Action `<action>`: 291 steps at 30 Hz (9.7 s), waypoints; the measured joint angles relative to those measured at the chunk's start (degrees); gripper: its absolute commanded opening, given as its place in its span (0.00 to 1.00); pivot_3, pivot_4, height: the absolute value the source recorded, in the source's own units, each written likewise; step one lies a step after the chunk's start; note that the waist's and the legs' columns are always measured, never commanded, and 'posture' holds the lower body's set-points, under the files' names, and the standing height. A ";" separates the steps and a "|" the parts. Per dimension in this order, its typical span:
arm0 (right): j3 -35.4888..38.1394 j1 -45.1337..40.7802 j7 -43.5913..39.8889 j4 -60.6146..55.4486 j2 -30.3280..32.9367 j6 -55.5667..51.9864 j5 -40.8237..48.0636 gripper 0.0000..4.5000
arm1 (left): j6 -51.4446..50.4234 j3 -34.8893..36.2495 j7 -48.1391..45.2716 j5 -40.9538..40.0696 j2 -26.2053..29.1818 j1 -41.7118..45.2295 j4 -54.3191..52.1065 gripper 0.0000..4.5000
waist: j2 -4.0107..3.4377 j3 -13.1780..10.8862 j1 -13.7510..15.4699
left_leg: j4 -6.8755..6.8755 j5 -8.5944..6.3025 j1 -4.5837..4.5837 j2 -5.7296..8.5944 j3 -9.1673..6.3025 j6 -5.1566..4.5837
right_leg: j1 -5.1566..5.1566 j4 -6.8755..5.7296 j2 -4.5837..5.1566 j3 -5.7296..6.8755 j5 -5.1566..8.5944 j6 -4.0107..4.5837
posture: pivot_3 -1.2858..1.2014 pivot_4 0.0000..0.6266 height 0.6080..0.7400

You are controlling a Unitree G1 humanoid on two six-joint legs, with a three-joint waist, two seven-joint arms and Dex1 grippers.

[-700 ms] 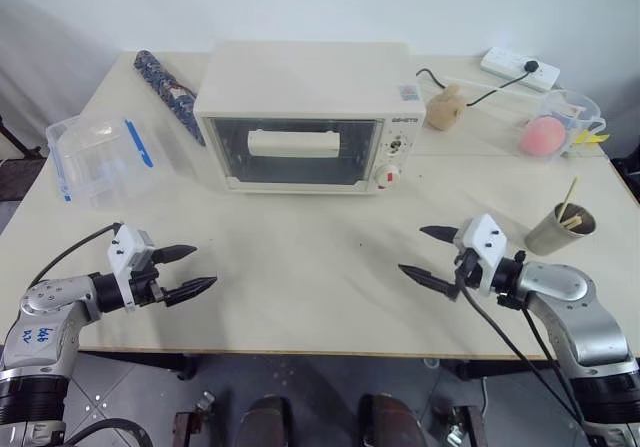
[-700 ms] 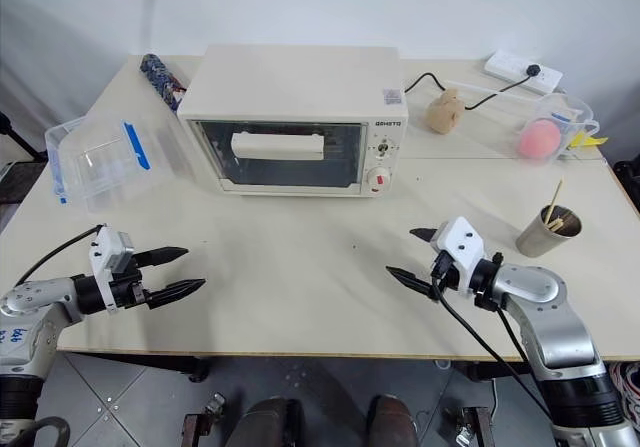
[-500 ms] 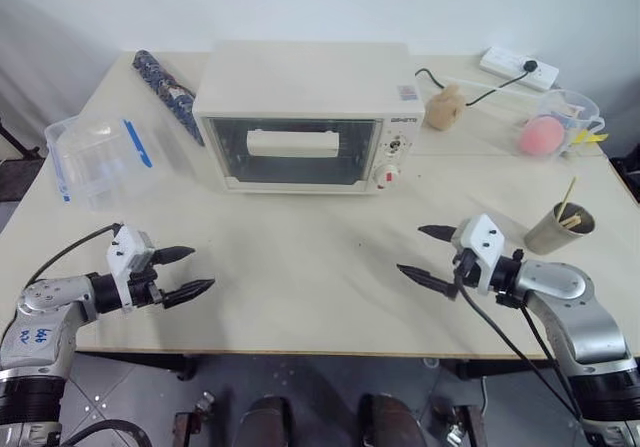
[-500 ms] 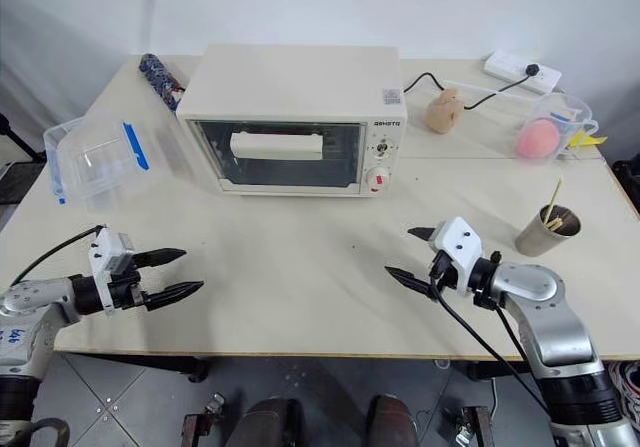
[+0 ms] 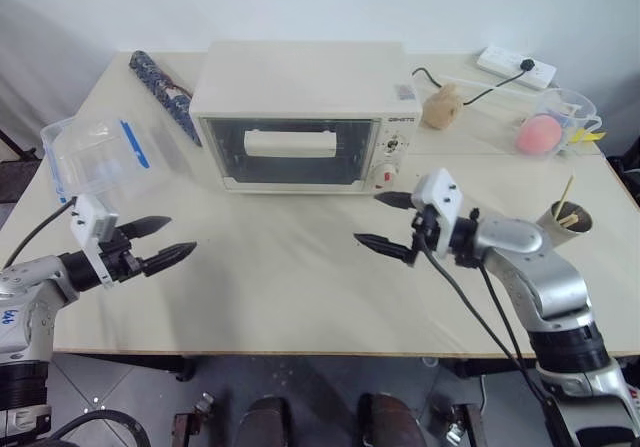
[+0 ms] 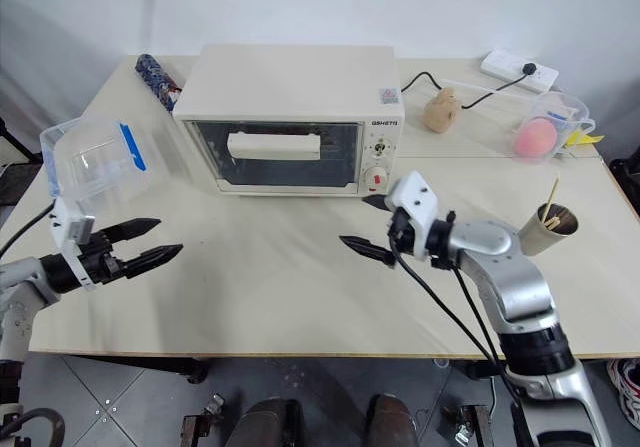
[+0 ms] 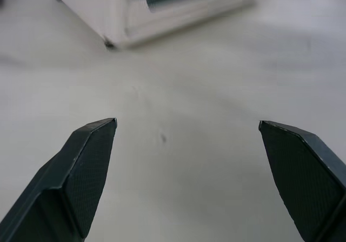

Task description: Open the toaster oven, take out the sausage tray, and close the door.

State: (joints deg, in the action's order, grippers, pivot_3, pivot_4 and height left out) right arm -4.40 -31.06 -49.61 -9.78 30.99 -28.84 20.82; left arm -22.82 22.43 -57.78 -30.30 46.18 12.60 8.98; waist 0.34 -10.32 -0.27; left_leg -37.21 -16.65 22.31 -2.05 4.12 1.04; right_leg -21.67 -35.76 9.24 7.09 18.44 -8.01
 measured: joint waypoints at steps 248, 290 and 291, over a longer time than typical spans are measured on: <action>-28.93 -20.31 28.87 22.99 -18.64 19.46 -66.74 0.01 | 3.91 -5.50 -1.65 -0.59 -13.10 35.79 29.72 1.00 | 0.98 -0.07 -4.29 | -0.78 -0.26 0.92 -0.06 0.27 -0.08 | -1.06 -0.76 0.10 0.05 -0.10 -0.17 | 0.52 0.24 1.00; -21.50 -1.03 31.73 0.72 -3.40 40.71 -68.77 0.01 | -48.36 10.78 13.74 -19.98 1.44 11.73 -2.49 1.00 | 0.99 -0.07 -2.57 | -0.84 -0.26 0.84 -0.09 0.31 -0.09 | -0.99 -0.74 0.11 -0.13 -0.10 -0.17 | 0.52 0.24 1.00; -20.92 -1.03 31.85 0.72 -3.14 41.54 -68.39 0.01 | -50.65 11.82 15.02 -21.05 1.29 11.59 -3.25 1.00 | 0.99 -0.07 -2.55 | -0.85 -0.26 0.84 -0.09 0.30 -0.08 | -0.98 -0.74 0.10 -0.12 -0.10 -0.17 | 0.52 0.24 1.00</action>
State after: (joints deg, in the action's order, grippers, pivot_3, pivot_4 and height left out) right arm -25.33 -32.09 -17.76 -9.07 27.85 12.70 -47.58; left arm -73.47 34.25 -42.76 -51.35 47.47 24.19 5.72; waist 1.33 -10.40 -2.83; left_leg -38.06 -16.91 23.15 -2.14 4.42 0.96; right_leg -22.65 -36.50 9.35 6.97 18.34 -8.18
